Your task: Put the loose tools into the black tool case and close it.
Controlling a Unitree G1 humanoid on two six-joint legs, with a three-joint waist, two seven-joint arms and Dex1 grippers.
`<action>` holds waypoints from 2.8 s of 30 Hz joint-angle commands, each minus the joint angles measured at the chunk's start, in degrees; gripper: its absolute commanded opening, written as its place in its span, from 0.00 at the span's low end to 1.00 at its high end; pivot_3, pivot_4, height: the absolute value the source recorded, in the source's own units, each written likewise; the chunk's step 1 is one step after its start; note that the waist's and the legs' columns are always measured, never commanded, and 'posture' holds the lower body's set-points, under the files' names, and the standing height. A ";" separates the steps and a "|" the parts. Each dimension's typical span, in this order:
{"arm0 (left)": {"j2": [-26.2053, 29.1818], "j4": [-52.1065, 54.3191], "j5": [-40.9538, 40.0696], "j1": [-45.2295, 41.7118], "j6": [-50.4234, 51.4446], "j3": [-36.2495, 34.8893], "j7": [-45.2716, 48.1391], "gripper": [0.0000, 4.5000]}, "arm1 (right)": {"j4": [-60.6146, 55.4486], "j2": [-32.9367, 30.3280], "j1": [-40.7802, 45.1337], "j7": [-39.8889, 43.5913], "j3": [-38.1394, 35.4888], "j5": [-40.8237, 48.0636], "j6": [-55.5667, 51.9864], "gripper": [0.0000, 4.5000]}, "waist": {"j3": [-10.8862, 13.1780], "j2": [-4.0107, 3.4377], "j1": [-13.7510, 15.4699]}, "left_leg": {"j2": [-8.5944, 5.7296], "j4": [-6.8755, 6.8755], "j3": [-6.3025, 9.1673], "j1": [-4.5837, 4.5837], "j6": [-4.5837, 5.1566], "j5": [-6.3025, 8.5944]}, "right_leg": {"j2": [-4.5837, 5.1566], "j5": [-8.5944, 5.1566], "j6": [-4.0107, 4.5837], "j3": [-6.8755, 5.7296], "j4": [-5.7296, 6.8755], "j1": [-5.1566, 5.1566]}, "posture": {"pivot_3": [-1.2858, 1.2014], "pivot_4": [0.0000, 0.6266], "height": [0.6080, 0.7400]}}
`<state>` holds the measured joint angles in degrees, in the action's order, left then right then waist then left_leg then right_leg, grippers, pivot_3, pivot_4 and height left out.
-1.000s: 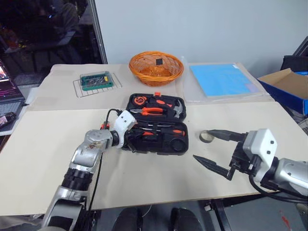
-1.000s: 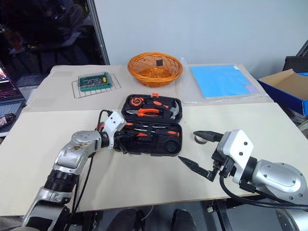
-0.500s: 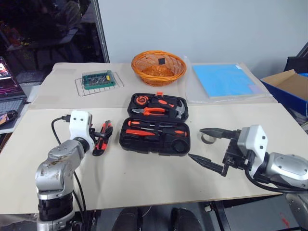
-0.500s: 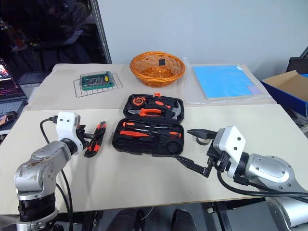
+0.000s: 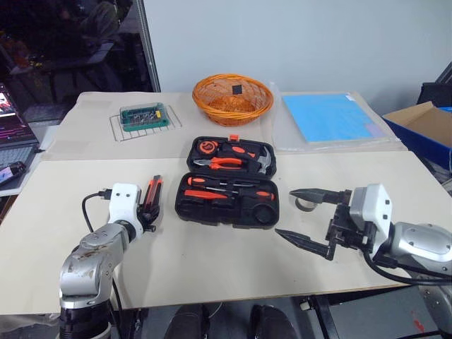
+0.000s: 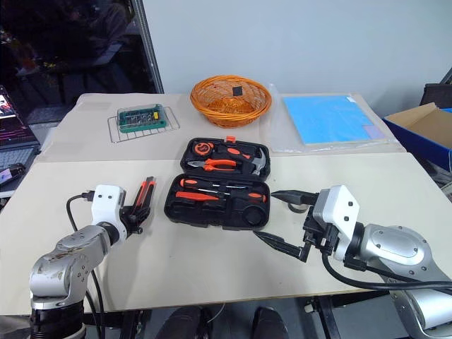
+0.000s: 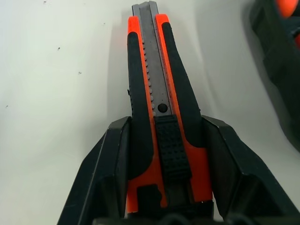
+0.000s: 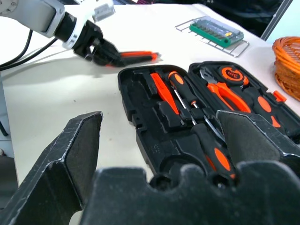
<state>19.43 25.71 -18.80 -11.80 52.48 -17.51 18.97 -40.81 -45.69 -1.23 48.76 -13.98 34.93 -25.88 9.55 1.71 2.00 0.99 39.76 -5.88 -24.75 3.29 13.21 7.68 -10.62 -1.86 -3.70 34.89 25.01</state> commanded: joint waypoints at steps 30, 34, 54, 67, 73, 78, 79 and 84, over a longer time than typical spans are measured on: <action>13.86 -57.79 17.54 -40.94 -57.47 41.37 73.53 0.39 | -15.70 -0.41 -16.36 -8.61 -15.68 4.46 -3.77 1.00 | 0.00 -0.02 0.28 | 0.00 0.30 -0.20 -0.58 0.88 -0.18 | -0.15 -0.02 -0.17 0.03 -0.03 0.11 | 0.52 0.24 1.00; 13.87 -53.19 18.51 -39.16 -52.41 41.19 72.81 0.39 | -15.14 -0.70 -15.56 -8.81 -14.56 4.31 -3.58 1.00 | 0.00 -0.03 0.27 | -0.01 0.29 -0.19 -0.58 0.91 -0.16 | -0.15 0.00 -0.24 0.05 -0.02 0.10 | 0.52 0.24 1.00; 12.82 -32.31 3.12 -32.59 -22.10 25.11 60.18 0.72 | -11.70 -0.52 -11.54 -7.73 -10.32 2.24 -2.14 1.00 | -0.01 -0.05 0.05 | -0.01 0.44 -0.04 -0.56 0.89 -0.18 | -0.19 0.02 -0.36 0.02 0.12 0.07 | 0.52 0.24 1.00; 12.34 -27.20 19.15 -16.90 -28.49 40.87 41.67 0.01 | -10.18 -2.46 -10.02 -5.64 -10.01 2.54 -2.95 1.00 | -0.16 -0.21 0.48 | -0.03 0.47 0.04 -0.40 0.85 -0.20 | -0.19 -0.03 -0.17 0.02 0.06 -0.13 | 0.52 0.24 1.00; 10.65 -32.13 25.53 -16.38 -40.30 44.86 37.54 0.01 | -10.46 -3.43 -13.57 -5.09 -13.93 3.26 -4.90 1.00 | -0.67 -0.77 0.60 | 0.02 0.03 0.01 0.59 0.29 0.20 | -0.07 -0.07 -0.25 0.02 -0.43 -0.85 | 0.52 0.24 1.00; 6.82 -33.67 21.99 -13.81 -49.85 41.65 36.08 0.01 | -11.79 -3.05 -13.35 -10.79 -13.02 3.17 -9.30 1.00 | -1.28 -1.26 0.92 | -0.01 0.04 -0.02 0.61 0.29 0.20 | 0.04 -0.05 -0.29 0.04 -0.43 -0.88 | 0.52 0.24 1.00; 5.16 -33.00 18.86 -13.47 -49.60 39.37 35.99 0.01 | -11.93 -2.88 -13.42 -11.29 -13.56 3.75 -9.80 1.00 | -1.29 -1.27 0.88 | -0.01 0.04 -0.03 0.60 0.29 0.20 | 0.07 -0.05 -0.30 0.04 -0.44 -0.87 | 0.52 0.24 1.00; 1.16 -24.06 -0.94 -14.41 -31.15 29.49 40.34 0.01 | -12.18 -2.49 -14.01 -11.51 -15.69 5.61 -10.51 1.00 | -1.16 -1.06 0.75 | -0.05 0.06 0.00 0.31 0.35 0.17 | 0.08 -0.04 -0.32 0.00 -0.46 -0.75 | 0.52 0.24 1.00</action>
<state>20.16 -2.84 -12.37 -24.99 14.14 15.17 57.06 -51.60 -48.48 -15.56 38.11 -27.37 39.44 -36.11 8.40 0.66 2.75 0.95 39.84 -5.88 -24.62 3.65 13.37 7.69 -10.66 -2.18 -3.70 34.44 24.30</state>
